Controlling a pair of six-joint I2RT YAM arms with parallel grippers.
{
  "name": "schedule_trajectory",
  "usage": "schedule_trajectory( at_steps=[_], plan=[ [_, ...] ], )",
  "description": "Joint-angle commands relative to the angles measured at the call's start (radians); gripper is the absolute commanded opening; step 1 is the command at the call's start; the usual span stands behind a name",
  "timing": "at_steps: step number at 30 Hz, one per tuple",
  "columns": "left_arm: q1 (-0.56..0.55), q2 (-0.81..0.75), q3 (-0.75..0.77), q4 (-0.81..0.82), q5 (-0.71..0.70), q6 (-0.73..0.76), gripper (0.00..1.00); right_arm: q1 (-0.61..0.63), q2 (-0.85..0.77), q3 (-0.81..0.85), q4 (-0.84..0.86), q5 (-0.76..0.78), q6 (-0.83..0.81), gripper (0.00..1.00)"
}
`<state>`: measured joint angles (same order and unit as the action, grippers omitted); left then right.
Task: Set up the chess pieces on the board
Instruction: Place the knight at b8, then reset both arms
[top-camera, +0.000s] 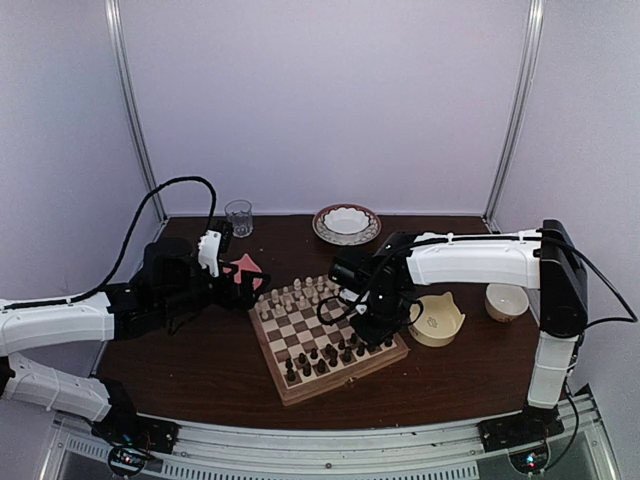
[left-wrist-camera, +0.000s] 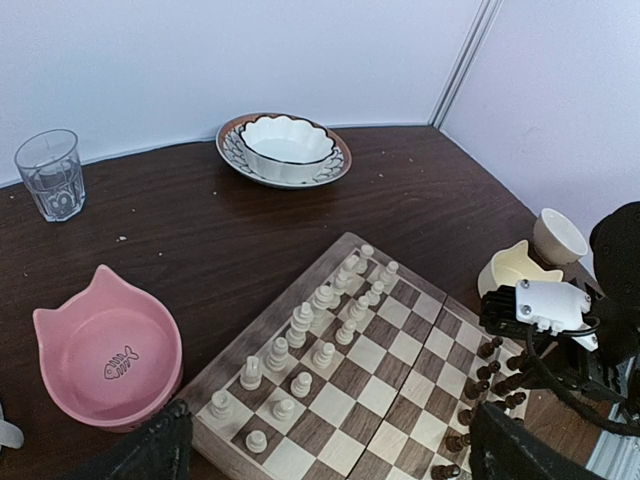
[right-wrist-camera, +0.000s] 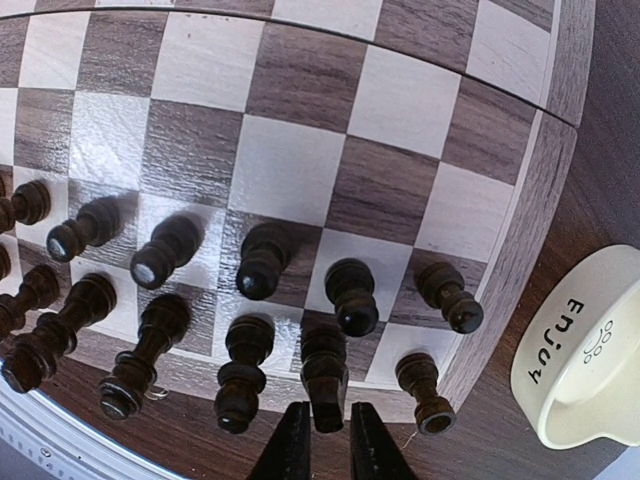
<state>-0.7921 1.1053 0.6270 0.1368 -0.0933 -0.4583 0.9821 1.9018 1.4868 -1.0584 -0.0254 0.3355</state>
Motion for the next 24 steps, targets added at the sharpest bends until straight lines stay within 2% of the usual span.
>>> schedule_trajectory(
  at_steps=[1, 6, 10, 12, 19, 24],
  plan=[
    [0.002, 0.005, 0.022, 0.039, 0.006, 0.002, 0.96, 0.006, 0.013, 0.021, -0.004, 0.021, -0.009, 0.17],
    [0.002, 0.005, 0.022, 0.038, 0.006, 0.001, 0.96, 0.006, 0.002, 0.021, -0.003, 0.021, -0.009, 0.21],
    [0.002, 0.006, 0.023, 0.035, 0.006, 0.001, 0.96, 0.008, -0.045, 0.012, 0.010, 0.043, -0.007, 0.35],
    [0.002, 0.004, 0.023, 0.034, 0.003, 0.003, 0.96, 0.010, -0.085, 0.002, 0.026, 0.048, -0.006, 0.38],
    [0.002, 0.003, 0.025, 0.026, -0.017, 0.007, 0.97, 0.010, -0.265, -0.044, 0.109, 0.012, -0.008, 0.35],
    [0.002, -0.036, 0.013, -0.022, -0.143, 0.038, 0.98, 0.001, -0.431, -0.137, 0.218, 0.214, -0.034, 0.36]
  ],
)
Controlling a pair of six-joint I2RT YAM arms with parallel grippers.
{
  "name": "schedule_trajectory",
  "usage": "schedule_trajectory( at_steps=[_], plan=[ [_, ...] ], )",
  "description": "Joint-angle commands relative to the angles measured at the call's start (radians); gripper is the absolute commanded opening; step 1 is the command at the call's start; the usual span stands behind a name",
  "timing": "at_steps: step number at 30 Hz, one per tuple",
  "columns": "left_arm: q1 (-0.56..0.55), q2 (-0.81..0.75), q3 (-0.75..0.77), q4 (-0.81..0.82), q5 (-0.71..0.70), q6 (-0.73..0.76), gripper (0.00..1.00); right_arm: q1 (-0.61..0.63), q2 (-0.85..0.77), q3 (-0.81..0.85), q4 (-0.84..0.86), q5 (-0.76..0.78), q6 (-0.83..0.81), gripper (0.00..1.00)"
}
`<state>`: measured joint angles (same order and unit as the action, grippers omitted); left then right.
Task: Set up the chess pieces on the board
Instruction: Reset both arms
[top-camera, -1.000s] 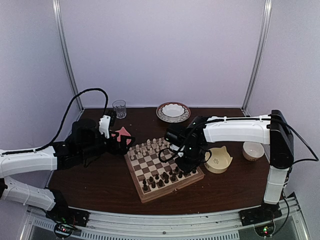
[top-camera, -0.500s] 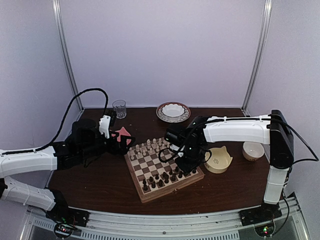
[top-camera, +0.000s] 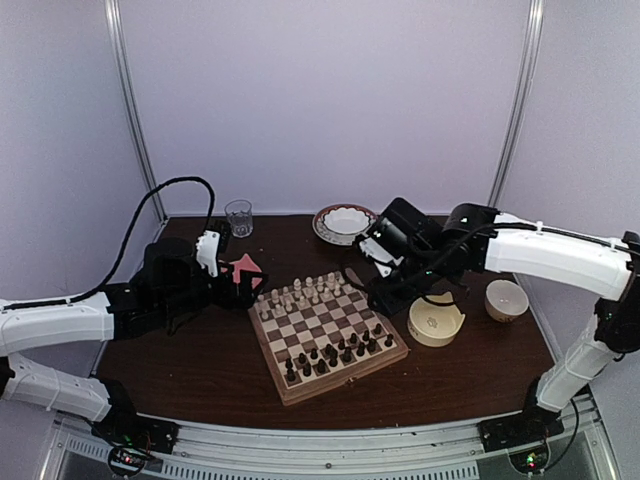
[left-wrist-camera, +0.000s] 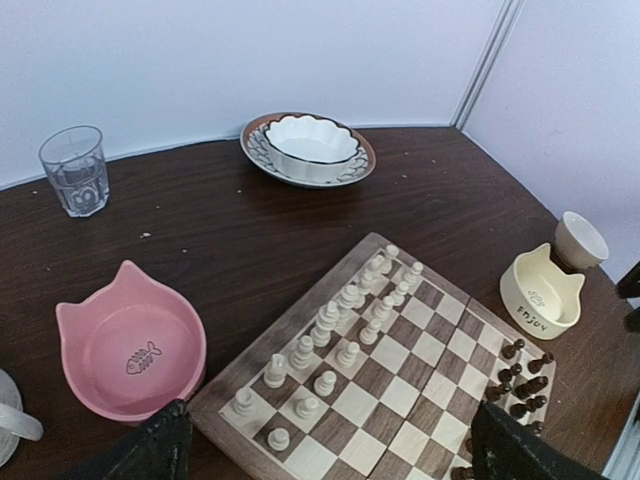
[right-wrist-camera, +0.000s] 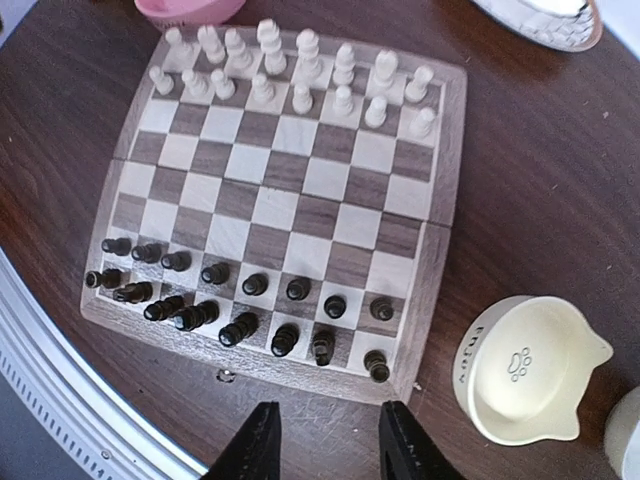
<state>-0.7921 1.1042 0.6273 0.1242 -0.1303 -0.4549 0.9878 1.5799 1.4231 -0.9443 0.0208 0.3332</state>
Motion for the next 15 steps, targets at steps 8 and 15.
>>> schedule_trajectory(
  at_steps=[8, 15],
  plan=[
    [0.002, -0.084, -0.051, 0.059, -0.273, 0.196, 0.98, -0.228, -0.502, -0.463, 0.601, 0.444, -0.127, 0.95],
    [0.008, -0.027, -0.060, 0.098, -0.440, 0.325, 0.98, -0.413, -0.615, -0.927, 1.380, 0.575, -0.398, 1.00]
  ],
)
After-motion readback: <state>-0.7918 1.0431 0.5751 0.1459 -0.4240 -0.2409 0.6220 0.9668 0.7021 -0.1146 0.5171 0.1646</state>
